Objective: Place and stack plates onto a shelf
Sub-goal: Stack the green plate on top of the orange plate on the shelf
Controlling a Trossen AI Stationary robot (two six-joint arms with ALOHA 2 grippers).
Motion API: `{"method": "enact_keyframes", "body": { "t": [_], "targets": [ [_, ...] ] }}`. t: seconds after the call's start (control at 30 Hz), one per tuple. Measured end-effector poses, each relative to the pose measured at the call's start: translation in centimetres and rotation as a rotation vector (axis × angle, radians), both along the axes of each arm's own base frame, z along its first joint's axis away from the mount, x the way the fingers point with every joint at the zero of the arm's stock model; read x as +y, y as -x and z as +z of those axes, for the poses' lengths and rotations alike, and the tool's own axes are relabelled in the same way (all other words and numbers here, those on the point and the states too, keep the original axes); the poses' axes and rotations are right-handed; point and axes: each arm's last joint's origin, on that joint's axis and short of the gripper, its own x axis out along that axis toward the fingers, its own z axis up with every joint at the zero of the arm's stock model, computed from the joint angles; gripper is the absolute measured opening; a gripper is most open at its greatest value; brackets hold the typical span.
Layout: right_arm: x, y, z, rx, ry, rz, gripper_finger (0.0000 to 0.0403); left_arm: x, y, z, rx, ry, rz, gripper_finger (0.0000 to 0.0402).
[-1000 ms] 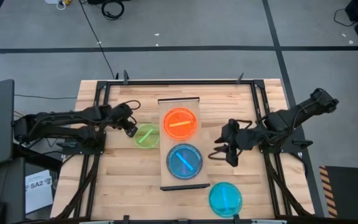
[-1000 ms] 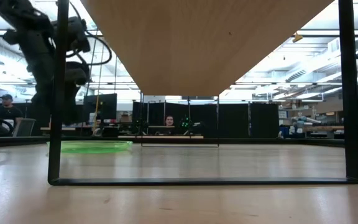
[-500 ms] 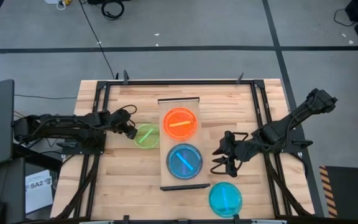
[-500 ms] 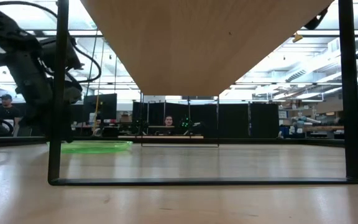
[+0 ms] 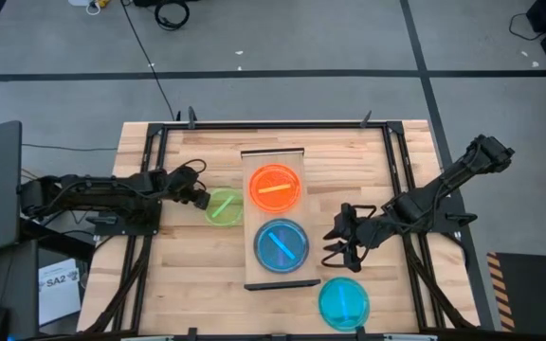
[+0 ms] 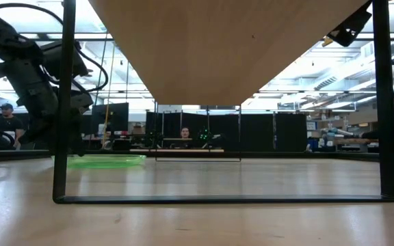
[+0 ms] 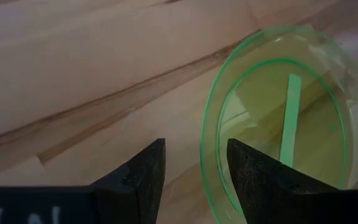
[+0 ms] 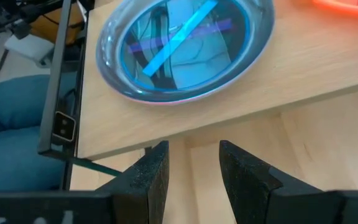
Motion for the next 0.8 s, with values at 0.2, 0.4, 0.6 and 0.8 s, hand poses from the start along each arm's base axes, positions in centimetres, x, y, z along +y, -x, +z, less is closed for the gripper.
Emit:
{"method": "enact_keyframes", "body": {
  "t": [0.2, 0.4, 0.6, 0.8],
  "targets": [
    [0.06, -0.02, -0.02, -0.001, -0.011, 0.011, 0.0147, -0.07, -0.03, -0.02, -0.007, 0.020, -0.014, 0.0156],
    [0.06, -0.02, -0.02, -0.001, -0.012, 0.011, 0.0147, -0.11, 0.01, -0.07, -0.003, 0.027, -0.017, 0.0111],
    [0.06, -0.02, -0.02, -0.001, -0.012, 0.010, 0.0147, -0.14, 0.03, -0.11, -0.001, 0.031, -0.019, 0.0066],
    [0.06, -0.02, -0.02, -0.001, -0.012, 0.010, 0.0147, -0.13, 0.01, -0.09, -0.004, 0.030, -0.021, 0.0020]
  ]
}}
